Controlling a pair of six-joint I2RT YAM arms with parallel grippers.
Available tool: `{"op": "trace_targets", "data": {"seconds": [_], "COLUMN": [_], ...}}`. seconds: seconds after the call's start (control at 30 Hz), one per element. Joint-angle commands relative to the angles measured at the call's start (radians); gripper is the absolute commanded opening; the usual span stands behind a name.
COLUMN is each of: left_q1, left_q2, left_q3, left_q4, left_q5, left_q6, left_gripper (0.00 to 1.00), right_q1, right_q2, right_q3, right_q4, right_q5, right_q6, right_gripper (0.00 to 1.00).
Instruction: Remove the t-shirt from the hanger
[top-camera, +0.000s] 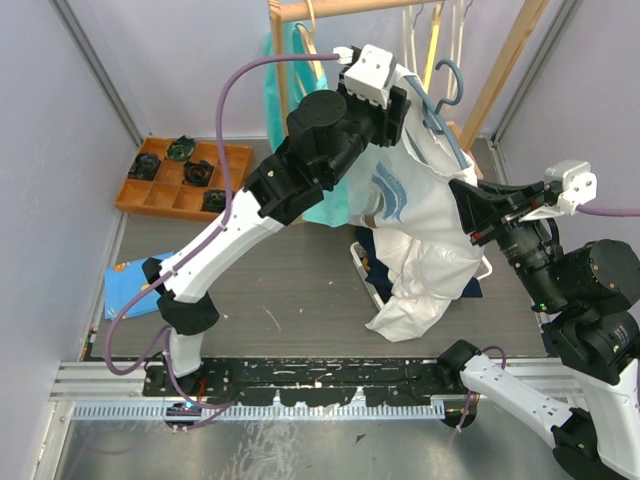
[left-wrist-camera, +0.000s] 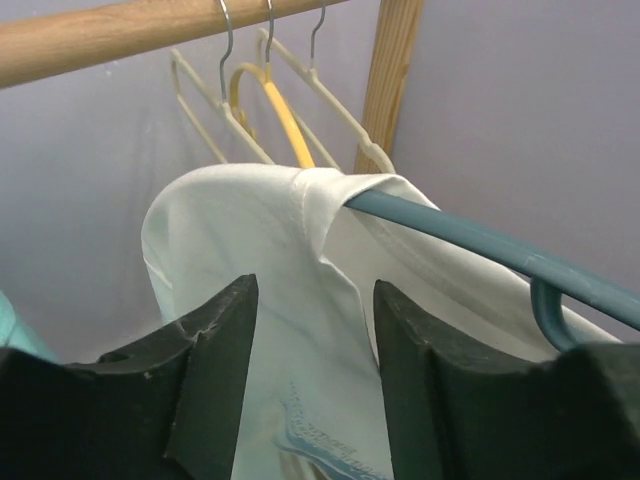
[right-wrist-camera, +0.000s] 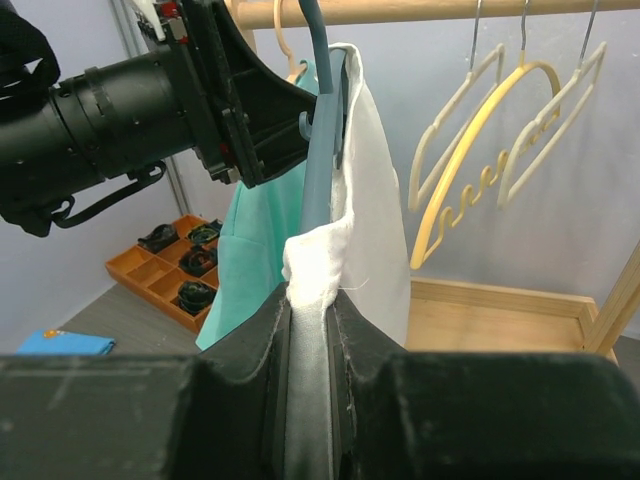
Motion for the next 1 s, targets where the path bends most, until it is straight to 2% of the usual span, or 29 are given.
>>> {"op": "trace_targets", "data": {"seconds": [0.0,0.1,0.17,0.47,0.73,0.77,0.8,0.87,0.9,0.97], "left_q1": [0.002,0.001,0.002,0.001,-0.023,-0.024,-0.023,-0.023,-0.024,-0.024], "left_q2": [0.003,-0.003,-0.018,-0.148,-0.235,-0.235,-0.237,-0.25,-0.259,-0.283], "left_q3": [0.034,0.034,0.023,-0.085,-0.168,-0.163,-0.162,-0.172,-0.184,-0.207], "left_q4": [0.071,0.081,0.086,0.052,-0.02,-0.047,-0.069,-0.086,-0.077,-0.035], "left_q5": [-0.031,-0.021,0.01,0.358,0.476,0.469,0.452,0.399,0.377,0.354], "left_q6": [0.035,0.039,0.042,-0.009,-0.106,-0.105,-0.103,-0.087,-0.076,-0.042], "left_gripper": [0.44,0.15,0.01,0.0,0.0,0.11,0.35,0.74,0.84,0.92], "right_q1": [0.003,0.003,0.002,0.003,0.003,0.004,0.003,0.003,0.003,0.004], "right_q2": [-0.007,-0.003,-0.001,0.044,0.05,0.051,0.049,0.045,0.043,0.039], "right_q3": [0.035,0.037,0.034,0.0,-0.028,-0.029,-0.029,-0.03,-0.03,-0.031], "right_q4": [0.083,0.08,0.082,0.151,0.212,0.211,0.209,0.201,0.194,0.18], "right_q5": [-0.021,-0.016,-0.007,0.08,0.092,0.09,0.088,0.087,0.084,0.08], "right_q6": [0.018,0.024,0.027,0.036,0.042,0.043,0.042,0.043,0.042,0.044], "right_gripper": [0.0,0.01,0.01,0.01,0.01,0.01,0.01,0.01,0.01,0.01]}}
